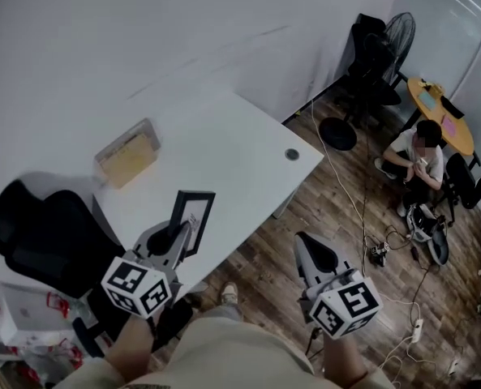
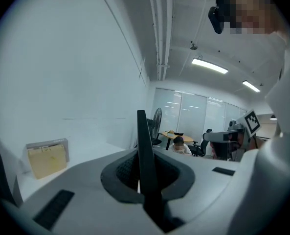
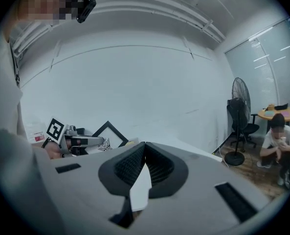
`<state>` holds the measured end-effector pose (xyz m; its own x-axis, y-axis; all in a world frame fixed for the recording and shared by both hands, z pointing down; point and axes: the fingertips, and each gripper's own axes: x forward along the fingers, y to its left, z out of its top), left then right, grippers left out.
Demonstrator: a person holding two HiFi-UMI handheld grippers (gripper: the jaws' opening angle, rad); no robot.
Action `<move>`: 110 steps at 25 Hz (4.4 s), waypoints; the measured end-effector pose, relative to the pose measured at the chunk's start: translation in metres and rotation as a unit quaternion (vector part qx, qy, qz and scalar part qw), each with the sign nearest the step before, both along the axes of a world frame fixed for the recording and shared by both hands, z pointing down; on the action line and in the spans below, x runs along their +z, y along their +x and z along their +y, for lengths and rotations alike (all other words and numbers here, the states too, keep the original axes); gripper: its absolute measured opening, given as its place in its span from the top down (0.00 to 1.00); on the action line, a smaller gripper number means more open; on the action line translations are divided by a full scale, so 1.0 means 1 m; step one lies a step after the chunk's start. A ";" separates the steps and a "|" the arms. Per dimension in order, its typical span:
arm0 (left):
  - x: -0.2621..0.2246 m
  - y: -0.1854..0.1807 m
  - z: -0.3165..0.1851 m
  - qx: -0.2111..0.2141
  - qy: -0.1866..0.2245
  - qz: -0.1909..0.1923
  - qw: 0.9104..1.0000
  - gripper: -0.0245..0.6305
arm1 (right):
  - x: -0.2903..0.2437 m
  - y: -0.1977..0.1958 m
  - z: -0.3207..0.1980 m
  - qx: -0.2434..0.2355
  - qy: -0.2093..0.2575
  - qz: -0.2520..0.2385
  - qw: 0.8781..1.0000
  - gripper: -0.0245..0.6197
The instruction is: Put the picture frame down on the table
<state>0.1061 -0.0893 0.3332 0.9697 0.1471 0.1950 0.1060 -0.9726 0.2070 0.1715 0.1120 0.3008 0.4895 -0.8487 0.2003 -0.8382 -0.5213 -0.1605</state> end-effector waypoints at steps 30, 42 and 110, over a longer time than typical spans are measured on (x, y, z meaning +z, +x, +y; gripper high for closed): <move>0.075 0.107 -0.123 -0.115 -0.092 -0.055 0.987 0.90 | 0.043 0.155 -0.174 -0.140 -0.032 -0.054 0.988 0.92; 0.106 0.154 -0.128 -0.246 -0.127 -0.086 0.957 0.90 | 0.060 0.251 -0.222 -0.266 -0.044 -0.080 0.960 0.92; 0.365 0.022 -0.095 -0.441 -0.222 -0.282 0.822 0.59 | 0.221 0.100 -0.280 -0.477 -0.203 -0.234 0.823 0.92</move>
